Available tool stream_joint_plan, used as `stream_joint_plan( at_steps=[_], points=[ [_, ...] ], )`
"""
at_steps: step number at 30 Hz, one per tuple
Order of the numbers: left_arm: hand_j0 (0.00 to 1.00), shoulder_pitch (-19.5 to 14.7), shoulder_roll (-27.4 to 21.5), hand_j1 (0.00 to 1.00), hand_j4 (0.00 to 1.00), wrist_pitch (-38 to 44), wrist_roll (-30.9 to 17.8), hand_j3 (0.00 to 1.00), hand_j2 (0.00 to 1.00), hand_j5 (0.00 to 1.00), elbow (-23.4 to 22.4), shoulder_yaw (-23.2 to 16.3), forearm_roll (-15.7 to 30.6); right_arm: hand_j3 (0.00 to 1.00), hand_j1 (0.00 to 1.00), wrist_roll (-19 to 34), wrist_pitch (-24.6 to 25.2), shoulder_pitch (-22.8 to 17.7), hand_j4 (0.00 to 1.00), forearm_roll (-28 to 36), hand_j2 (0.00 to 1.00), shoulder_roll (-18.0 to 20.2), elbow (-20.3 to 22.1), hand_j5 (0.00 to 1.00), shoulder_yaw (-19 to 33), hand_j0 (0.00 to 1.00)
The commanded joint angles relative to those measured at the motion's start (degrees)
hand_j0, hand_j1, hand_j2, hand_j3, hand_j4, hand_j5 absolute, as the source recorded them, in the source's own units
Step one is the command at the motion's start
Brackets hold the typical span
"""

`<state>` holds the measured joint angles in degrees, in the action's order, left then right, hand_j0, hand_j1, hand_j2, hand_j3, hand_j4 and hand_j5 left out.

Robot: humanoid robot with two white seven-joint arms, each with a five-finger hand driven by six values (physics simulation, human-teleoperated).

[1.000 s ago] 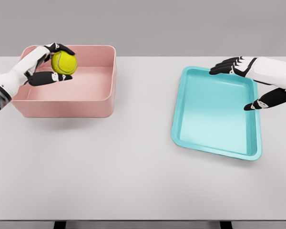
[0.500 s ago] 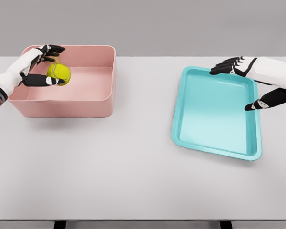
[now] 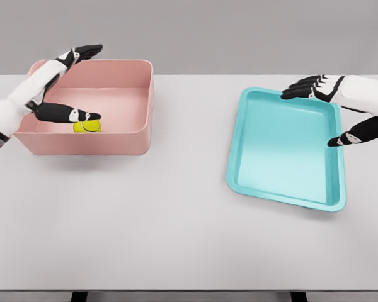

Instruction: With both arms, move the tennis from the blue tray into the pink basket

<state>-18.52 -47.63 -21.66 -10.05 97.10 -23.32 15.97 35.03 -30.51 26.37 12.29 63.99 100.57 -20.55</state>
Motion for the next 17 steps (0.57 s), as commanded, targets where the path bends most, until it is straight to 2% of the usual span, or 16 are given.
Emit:
stream_joint_plan(
  at_steps=[1,4,6,11,17],
  points=[
    [1.00,0.3,-0.6,1.00,1.00,-13.3,0.0,1.00,1.00,1.00,0.3,0.6,-0.2,1.00,1.00,0.0,-0.3,0.0,1.00,0.5,1.00,0.4,0.0,1.00,0.1,1.00],
    [1.00,6.6,-1.6,1.00,1.00,-13.3,-0.3,1.00,1.00,1.00,0.2,5.0,-0.3,1.00,1.00,0.0,-0.9,-0.2,1.00,0.5,1.00,0.4,0.0,1.00,0.1,1.00],
    [1.00,10.2,-2.2,1.00,1.00,-13.3,-0.3,1.00,1.00,1.00,0.2,5.3,-0.7,1.00,1.00,0.0,-0.9,-0.3,1.00,0.6,1.00,0.5,0.0,1.00,0.1,1.00],
    [1.00,13.6,-3.8,1.00,1.00,-13.3,0.0,1.00,1.00,1.00,-0.8,7.5,-1.1,1.00,1.00,0.0,-1.0,-0.3,1.00,0.6,1.00,1.0,0.0,1.00,0.8,1.00],
    [1.00,13.6,-4.2,1.00,1.00,-13.3,0.0,1.00,1.00,1.00,-0.8,7.5,-1.1,1.00,1.00,0.0,-1.0,-0.6,1.00,0.6,1.00,1.0,0.0,1.00,0.8,1.00]
  ],
)
